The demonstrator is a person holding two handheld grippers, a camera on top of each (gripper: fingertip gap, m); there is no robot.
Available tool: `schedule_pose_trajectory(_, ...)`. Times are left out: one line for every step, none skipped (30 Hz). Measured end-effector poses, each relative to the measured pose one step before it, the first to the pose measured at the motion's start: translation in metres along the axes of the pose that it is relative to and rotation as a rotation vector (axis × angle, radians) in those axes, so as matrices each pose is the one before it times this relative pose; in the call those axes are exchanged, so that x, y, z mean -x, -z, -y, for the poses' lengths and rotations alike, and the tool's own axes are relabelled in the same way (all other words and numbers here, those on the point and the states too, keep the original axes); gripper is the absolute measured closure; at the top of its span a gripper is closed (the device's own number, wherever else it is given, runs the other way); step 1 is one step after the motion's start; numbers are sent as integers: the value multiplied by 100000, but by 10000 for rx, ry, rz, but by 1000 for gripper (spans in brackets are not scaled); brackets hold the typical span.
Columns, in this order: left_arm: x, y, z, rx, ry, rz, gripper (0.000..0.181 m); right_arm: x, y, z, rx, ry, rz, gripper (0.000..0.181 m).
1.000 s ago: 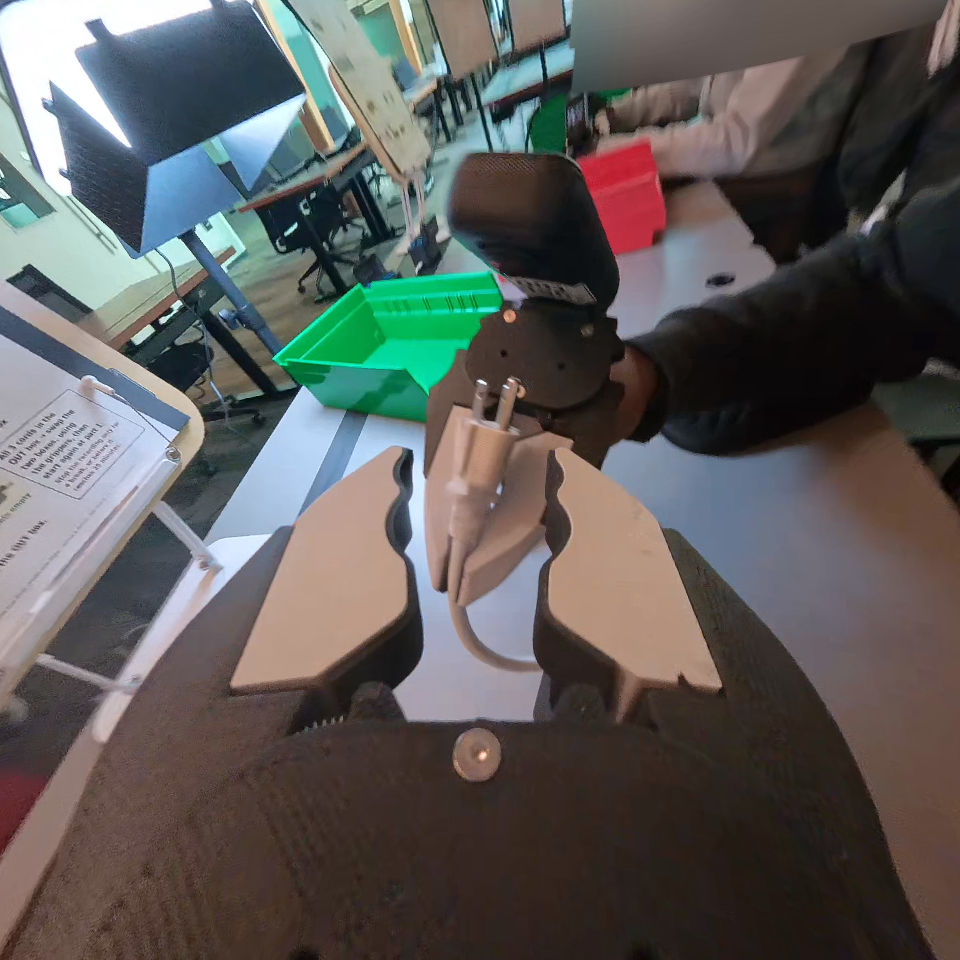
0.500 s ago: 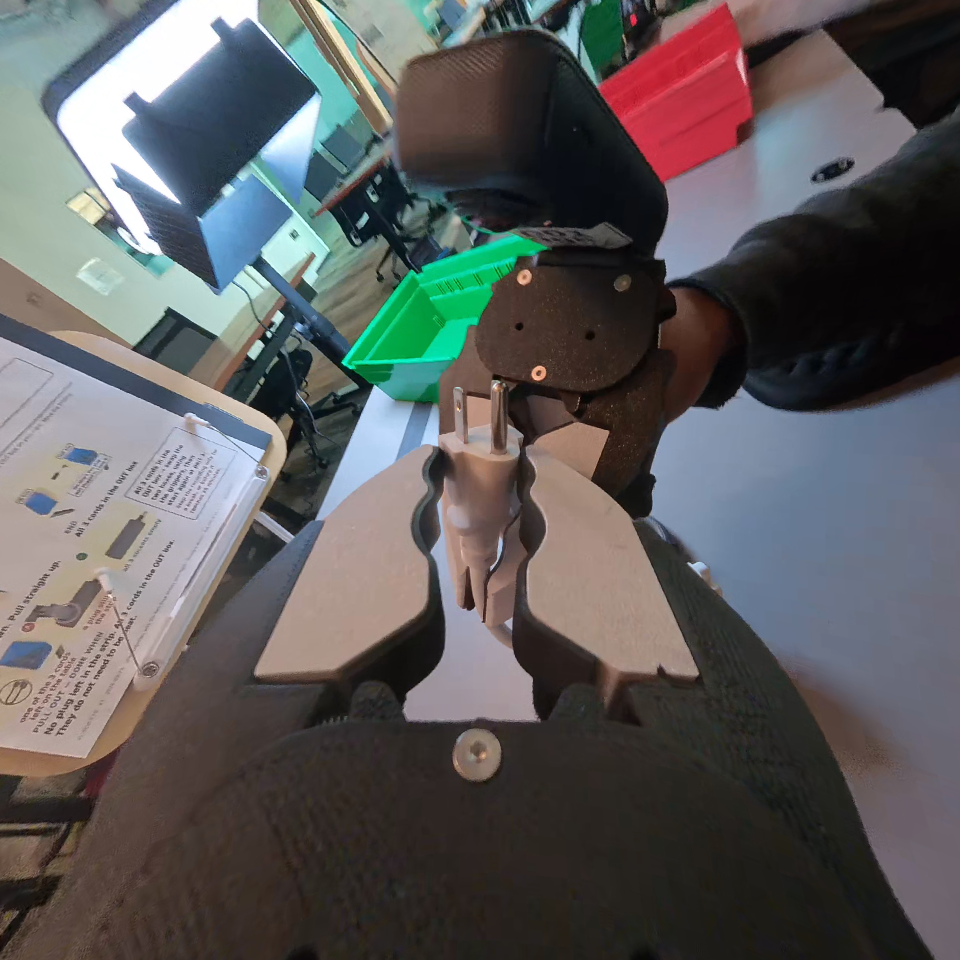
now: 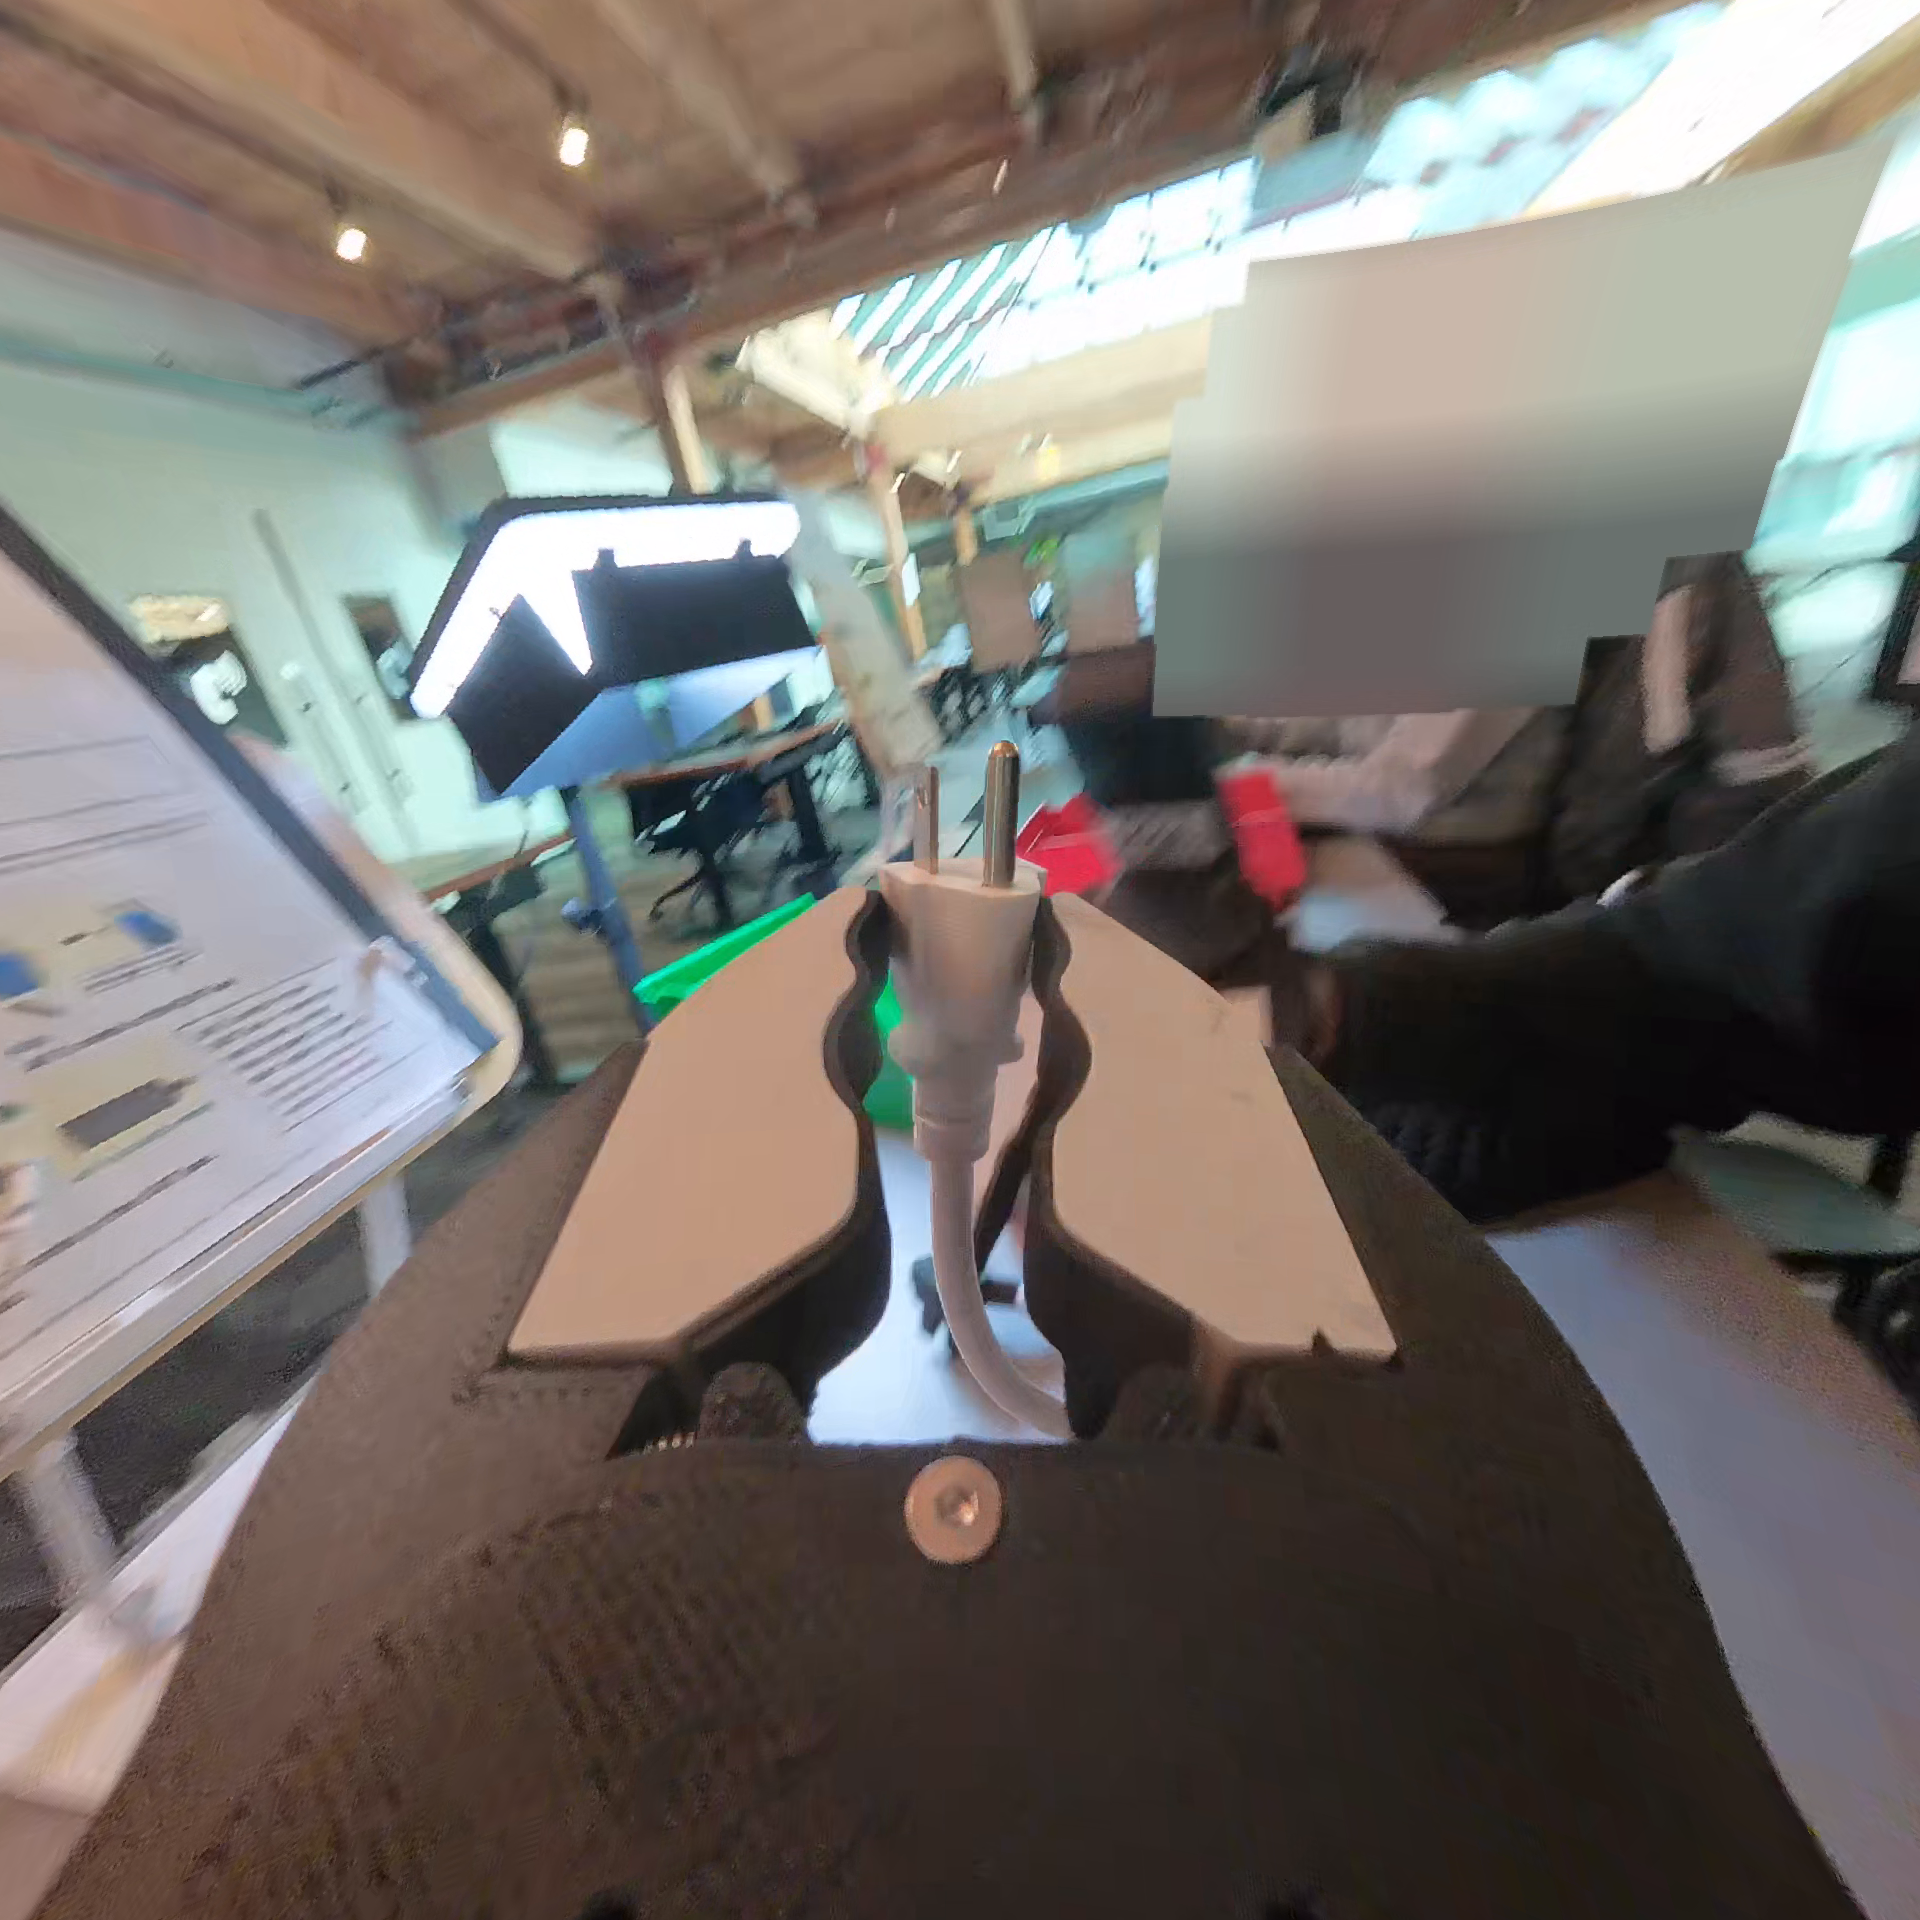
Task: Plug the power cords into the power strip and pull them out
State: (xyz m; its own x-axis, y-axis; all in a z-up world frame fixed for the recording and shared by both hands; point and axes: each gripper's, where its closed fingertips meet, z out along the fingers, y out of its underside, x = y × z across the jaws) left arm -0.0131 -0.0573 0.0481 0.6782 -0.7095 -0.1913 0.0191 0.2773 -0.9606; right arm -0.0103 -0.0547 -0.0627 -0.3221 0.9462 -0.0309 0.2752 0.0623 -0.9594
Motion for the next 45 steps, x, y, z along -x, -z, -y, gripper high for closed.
schedule_pose_trajectory(-316, 78, 525, -432, 234, -242, 154, 240, -877, -1179, 71, -903, 731, 123)
schedule_pose_trajectory(-392, 2, 459, -390, 133, -258, 154, 752, -808, -644, -232, -893, 961, 122)
schedule_pose_trajectory(-476, 12, 507, -430, 60, -279, 154, 1117, -666, -204, -408, -839, 1090, 128)
schedule_pose_trajectory(-324, 59, 459, -352, 38, -202, 154, 1212, -381, 135, -473, -503, 1050, 149)
schedule_pose_trajectory(-150, 152, 379, -241, 41, -131, 154, 439, -94, 367, -374, -154, 378, 169)
schedule_pose_trajectory(96, 302, 287, -111, 23, -23, 154, -452, 188, 374, -30, 174, -369, 169)
schedule_pose_trajectory(489, 426, 68, 96, -93, 214, 154, -799, 543, 353, 253, 355, -653, 170)
schedule_pose_trajectory(607, 531, -100, 229, -85, 237, 154, -1033, 868, 483, 187, 513, -800, 170)
schedule_pose_trajectory(642, 557, -299, 349, 19, 177, 153, -1005, 1066, 523, 99, 398, -688, 171)
schedule_pose_trajectory(897, 606, -558, 472, -37, 328, 154, -885, 1120, 514, 65, 101, -491, 171)
schedule_pose_trajectory(1067, 519, -929, 596, -180, 484, 154, -1024, 1179, 570, 20, -27, -530, 171)
schedule_pose_trajectory(913, 335, -1327, 738, -113, 350, 155, -1022, 1162, 463, 111, 132, -520, 171)
schedule_pose_trajectory(672, 114, -1721, 931, 37, 171, 156, -1153, 1117, 395, 117, 267, -659, 171)
schedule_pose_trajectory(419, -122, -1948, 1006, -4, 72, 164, -1164, 942, 124, 257, 278, -706, 172)
schedule_pose_trajectory(148, -420, -1856, 894, -70, 14, 165, -1004, 754, -18, 276, 351, -630, 173)
schedule_pose_trajectory(-67, -641, -1595, 765, -50, -27, 166, -883, 541, -172, 282, 405, -593, 173)
schedule_pose_trajectory(-86, -730, -1225, 613, -12, 10, 161, -618, 327, -401, 369, 378, -430, 173)
schedule_pose_trajectory(-97, -660, -866, 488, -53, 19, 158, -347, 199, -290, 219, 182, -237, 173)
schedule_pose_trajectory(-156, -513, -519, 292, -67, -15, 155, -152, 128, -169, 120, -3, -50, 173)
schedule_pose_trajectory(-249, -393, -376, 237, -7, -97, 151, -67, 78, -171, 134, 4, 12, 173)
schedule_pose_trajectory(-151, -253, -363, 263, 8, -48, 145, -333, 67, -281, 222, 117, -208, 173)
schedule_pose_trajectory(-52, -115, -267, 205, -37, 23, 141, -442, 53, -349, 268, 235, -330, 174)
schedule_pose_trajectory(-45, -11, -154, 141, -57, 24, 137, -301, 56, -332, 242, 167, -217, 173)
schedule_pose_trajectory(-66, 5, -138, 165, -68, 35, 135, -169, 10, -238, 155, -40, -92, 173)
schedule_pose_trajectory(120, -45, -114, 181, -171, 223, 134, 54, -38, -86, 28, -144, 86, 173)
schedule_pose_trajectory(122, -175, -66, 162, -238, 282, 134, 115, -101, -87, 25, -226, 146, 174)
schedule_pose_trajectory(-65, -329, -14, 149, -181, 186, 134, 62, -123, -125, 57, -158, 103, 174)
schedule_pose_trajectory(14, -442, -38, 172, -176, 250, 133, -8, -139, -151, 70, -80, 23, 173)
schedule_pose_trajectory(159, -480, -148, 228, -273, 375, 133, 29, -128, -135, 64, -68, 28, 173)
schedule_pose_trajectory(-28, -503, -325, 317, -290, 230, 133, 137, -69, -3, -35, -119, 114, 173)
schedule_pose_trajectory(-192, -520, -444, 339, -157, 66, 133, 127, -31, 3, -13, -104, 109, 173)
schedule_pose_trajectory(-96, -491, -437, 283, -69, 78, 134, 99, 18, 43, -36, -66, 73, 173)
schedule_pose_trajectory(-41, -429, -344, 178, -52, 86, 136, 147, 45, 59, -17, -30, 83, 173)
schedule_pose_trajectory(-90, -297, -120, 9, -45, 37, 141, 161, 35, 20, 22, -1, 71, 173)
schedule_pose_trajectory(-56, -124, 141, -155, -64, 44, 148, 231, 52, 74, -11, 18, 96, 173)
schedule_pose_trajectory(69, 1, 234, -184, -69, 106, 153, 150, 104, 149, -52, -4, 45, 173)
schedule_pose_trajectory(97, 36, 103, -69, -42, 71, 153, 183, 167, 208, -96, 29, 96, 173)
schedule_pose_trajectory(7, 89, 164, -98, 28, -25, 153, 237, 237, 265, -125, 17, 152, 173)
schedule_pose_trajectory(73, 147, 264, -206, 70, -4, 153, 417, 316, 452, -246, 68, 278, 173)
schedule_pose_trajectory(58, 212, 375, -337, 164, -79, 153, 1068, 502, 1042, -662, 314, 698, 173)
schedule_pose_trajectory(-119, 318, 668, -594, 350, -295, 153, 1571, 628, 1501, -983, 344, 1006, 172)
schedule_pose_trajectory(-349, 477, 1085, -878, 487, -520, 154, 1411, 608, 1609, -1025, 196, 896, 169)
schedule_pose_trajectory(-451, 572, 1203, -943, 512, -608, 153, 1344, 573, 1565, -997, 211, 846, 156)
schedule_pose_trajectory(-382, 575, 1206, -877, 515, -545, 153, 1254, 508, 1359, -861, 68, 814, 140)
schedule_pose_trajectory(-479, 478, 1055, -748, 404, -540, 154, 1204, 569, 1252, -854, 7, 843, 138)
